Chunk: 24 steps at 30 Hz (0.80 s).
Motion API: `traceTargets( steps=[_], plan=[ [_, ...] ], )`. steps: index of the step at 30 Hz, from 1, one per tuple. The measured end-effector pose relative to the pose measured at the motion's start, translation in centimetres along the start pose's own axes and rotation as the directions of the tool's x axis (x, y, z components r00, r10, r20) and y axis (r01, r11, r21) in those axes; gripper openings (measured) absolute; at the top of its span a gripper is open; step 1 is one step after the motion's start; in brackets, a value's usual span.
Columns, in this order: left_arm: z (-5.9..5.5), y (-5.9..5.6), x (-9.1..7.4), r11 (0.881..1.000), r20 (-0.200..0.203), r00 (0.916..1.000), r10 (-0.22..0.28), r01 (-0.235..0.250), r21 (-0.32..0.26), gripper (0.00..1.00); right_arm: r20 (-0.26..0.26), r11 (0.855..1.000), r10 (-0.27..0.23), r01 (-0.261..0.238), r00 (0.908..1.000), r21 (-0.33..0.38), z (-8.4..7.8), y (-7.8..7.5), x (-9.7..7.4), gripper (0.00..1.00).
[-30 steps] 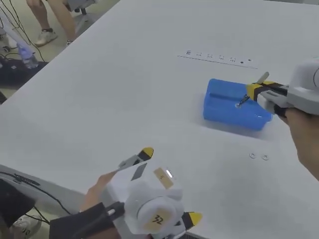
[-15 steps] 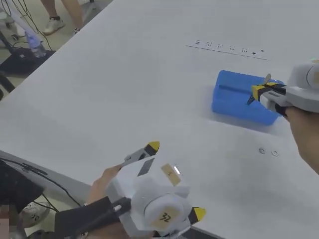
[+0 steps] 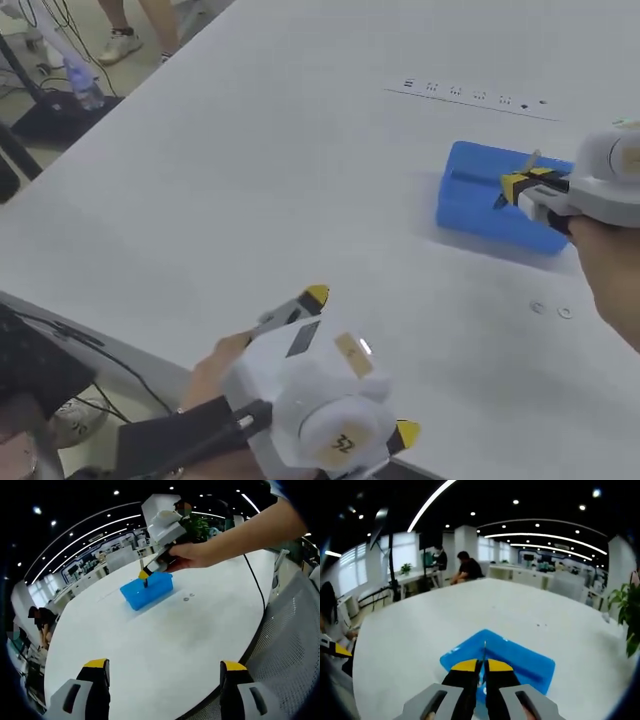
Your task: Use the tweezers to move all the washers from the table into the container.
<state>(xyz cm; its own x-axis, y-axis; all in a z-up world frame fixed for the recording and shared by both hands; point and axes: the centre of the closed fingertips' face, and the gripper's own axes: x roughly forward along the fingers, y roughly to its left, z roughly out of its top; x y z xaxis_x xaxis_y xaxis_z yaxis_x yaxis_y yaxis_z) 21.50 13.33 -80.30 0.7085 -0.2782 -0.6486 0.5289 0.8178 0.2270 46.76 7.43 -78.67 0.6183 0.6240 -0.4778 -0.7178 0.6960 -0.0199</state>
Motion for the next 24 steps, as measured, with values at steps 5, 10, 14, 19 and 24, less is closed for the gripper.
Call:
traceTargets(
  steps=[5, 10, 14, 19, 24],
  plan=[
    [-0.1, 0.1, 0.0, 1.000, -0.002, 1.0000, 0.004, -0.004, -0.001, 0.93, -0.010, 1.000, 0.007, -0.007, 0.9999, -0.008, -0.5, 0.0, 0.4, 0.01],
    [-0.1, 0.1, 0.0, 1.000, -0.001, 1.0000, 0.003, -0.003, -0.003, 0.93, -0.024, 1.000, 0.011, -0.011, 0.9997, -0.016, -0.9, 0.1, 0.4, 0.01],
    [-0.1, 0.1, 0.0, 1.000, -0.004, 1.0000, 0.005, -0.005, -0.004, 0.92, -0.012, 1.000, 0.006, -0.006, 0.9999, -0.006, -1.0, 0.0, 0.5, 0.01],
    [-0.1, 0.2, -0.1, 1.000, -0.001, 1.0000, 0.010, -0.010, -0.004, 0.92, -0.014, 1.000, 0.012, -0.012, 0.9998, -0.005, -1.3, -0.1, 0.3, 0.02],
    [0.0, 0.3, -0.1, 1.000, 0.006, 0.9999, 0.015, -0.015, -0.005, 0.91, -0.031, 0.999, 0.003, -0.004, 0.9995, -0.032, -1.0, -0.1, 0.4, 0.02]
  ],
)
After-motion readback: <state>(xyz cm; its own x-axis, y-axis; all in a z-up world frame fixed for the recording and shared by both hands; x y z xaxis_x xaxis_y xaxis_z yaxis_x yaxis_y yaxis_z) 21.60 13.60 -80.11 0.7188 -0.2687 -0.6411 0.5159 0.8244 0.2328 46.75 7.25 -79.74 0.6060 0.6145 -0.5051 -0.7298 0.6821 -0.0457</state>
